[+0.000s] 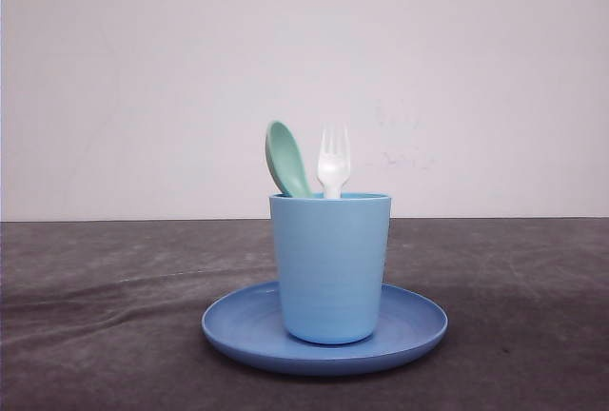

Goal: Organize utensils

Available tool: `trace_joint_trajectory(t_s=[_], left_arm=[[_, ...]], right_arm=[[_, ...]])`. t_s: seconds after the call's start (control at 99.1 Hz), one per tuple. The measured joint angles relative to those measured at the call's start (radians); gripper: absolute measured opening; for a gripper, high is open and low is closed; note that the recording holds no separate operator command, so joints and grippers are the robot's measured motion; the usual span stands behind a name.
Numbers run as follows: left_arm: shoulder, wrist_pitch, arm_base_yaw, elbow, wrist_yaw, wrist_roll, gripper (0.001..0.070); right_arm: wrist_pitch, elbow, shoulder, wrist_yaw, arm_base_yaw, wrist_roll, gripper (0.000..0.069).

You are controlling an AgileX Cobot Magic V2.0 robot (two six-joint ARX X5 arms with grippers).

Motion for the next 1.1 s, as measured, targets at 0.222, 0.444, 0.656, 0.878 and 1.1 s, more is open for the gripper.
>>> trace_joint_trajectory(t_s=[0.222,0.444,0.656,0.878,1.1], left_arm=[[-0.040,-0.003,0.000,0.000,0.001,-0.014,0.0295],[-0.048,-0.012,0.000,0.000,0.002,-0.021,0.0054],[-0.048,-0.019,0.000,0.000,0.002,-0.022,0.0027],[-0.049,-0.022,0.000,0.000,0.002,-0.029,0.0027],[-0.049,-0.022,0.000,0.000,0.002,-0.029,0.0027]], right_arm=[[-0.051,0.000,-0.013,0.042,0.000,0.000,0.0607],[-0.051,0.000,-0.013,0.047,0.000,-0.003,0.0150],[-0.031,0.000,-0.013,0.069,0.000,-0.005,0.0010],[-0.026,0.000,-0.013,0.069,0.000,-0.005,0.0007],[-0.026,0.000,-0.013,0.069,0.000,-0.005,0.0007]])
